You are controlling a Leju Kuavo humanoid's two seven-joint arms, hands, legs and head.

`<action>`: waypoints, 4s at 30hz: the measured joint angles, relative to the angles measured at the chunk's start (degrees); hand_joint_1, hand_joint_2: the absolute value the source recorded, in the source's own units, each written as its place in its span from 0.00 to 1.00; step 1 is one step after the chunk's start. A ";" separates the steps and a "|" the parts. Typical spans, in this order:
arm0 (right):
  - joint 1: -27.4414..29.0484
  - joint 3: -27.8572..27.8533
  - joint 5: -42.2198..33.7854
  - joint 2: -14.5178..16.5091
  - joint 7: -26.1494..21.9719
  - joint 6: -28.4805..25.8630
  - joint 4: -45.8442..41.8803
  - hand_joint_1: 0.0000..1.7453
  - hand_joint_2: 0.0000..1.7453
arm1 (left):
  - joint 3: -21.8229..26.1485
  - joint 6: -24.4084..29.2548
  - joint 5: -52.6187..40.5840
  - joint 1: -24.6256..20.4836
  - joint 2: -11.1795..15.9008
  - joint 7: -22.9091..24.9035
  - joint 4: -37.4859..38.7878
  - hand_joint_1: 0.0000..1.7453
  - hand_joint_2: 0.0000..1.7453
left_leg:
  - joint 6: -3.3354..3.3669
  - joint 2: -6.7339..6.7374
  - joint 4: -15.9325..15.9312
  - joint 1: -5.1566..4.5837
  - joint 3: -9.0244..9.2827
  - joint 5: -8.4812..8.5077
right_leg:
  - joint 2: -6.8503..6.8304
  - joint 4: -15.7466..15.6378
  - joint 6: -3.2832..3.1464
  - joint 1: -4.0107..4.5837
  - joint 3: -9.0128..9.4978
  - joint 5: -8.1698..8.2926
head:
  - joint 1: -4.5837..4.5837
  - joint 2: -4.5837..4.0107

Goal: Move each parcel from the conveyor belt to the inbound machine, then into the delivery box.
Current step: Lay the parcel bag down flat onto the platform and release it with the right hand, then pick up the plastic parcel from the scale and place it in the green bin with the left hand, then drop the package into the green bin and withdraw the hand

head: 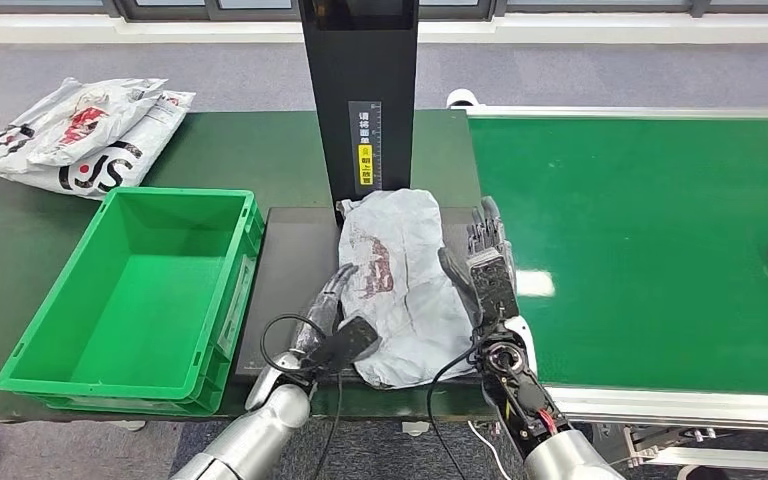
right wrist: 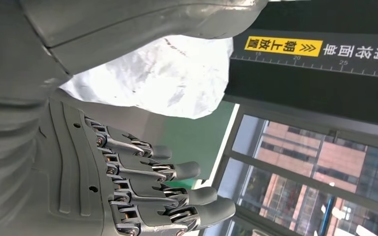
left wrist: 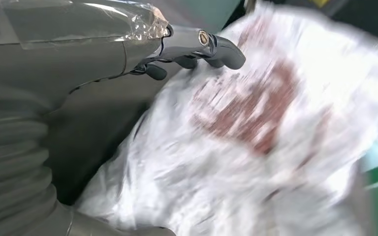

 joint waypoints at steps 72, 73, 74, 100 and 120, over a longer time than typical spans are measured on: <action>10.24 -10.67 10.31 -1.10 9.03 0.31 -10.86 0.00 1.00 | 27.97 13.97 -47.33 1.80 12.23 35.00 -21.29 1.00 1.00 | -0.24 -0.03 -0.05 0.04 -0.21 0.24 | 0.03 0.01 -0.17 0.14 -0.25 0.18 | -0.01 -0.01; 10.85 -11.23 10.45 -1.11 9.11 0.50 -11.45 0.00 1.00 | 28.08 13.51 -47.45 2.01 12.25 34.92 -20.98 1.00 1.00 | -0.24 -0.04 -0.05 0.04 -0.23 0.23 | 0.02 0.01 -0.16 0.12 -0.27 0.18 | 0.00 -0.01; 11.40 -11.75 10.76 -1.11 9.22 0.77 -12.05 0.00 1.00 | 28.13 12.59 -47.46 1.92 12.23 34.75 -20.51 0.81 1.00 | -0.24 -0.06 -0.05 0.03 -0.23 0.23 | 0.01 0.01 -0.16 0.10 -0.26 0.18 | 0.00 -0.01; 13.09 -13.22 13.72 -0.56 10.87 2.02 -14.83 0.00 1.00 | 31.66 18.78 -20.39 -5.70 15.94 15.26 -17.82 0.00 1.00 | -0.33 0.17 -0.10 0.08 -0.15 0.32 | 0.13 0.05 -0.32 0.18 -0.29 0.31 | 0.00 0.00; 9.93 -13.22 11.23 -0.57 8.34 0.94 -9.54 0.00 1.00 | 31.86 18.78 -8.98 -6.62 15.81 7.45 -24.36 0.00 1.00 | -0.33 0.17 -0.09 0.08 -0.15 0.32 | 0.13 0.05 -0.32 0.18 -0.29 0.31 | -0.01 -0.01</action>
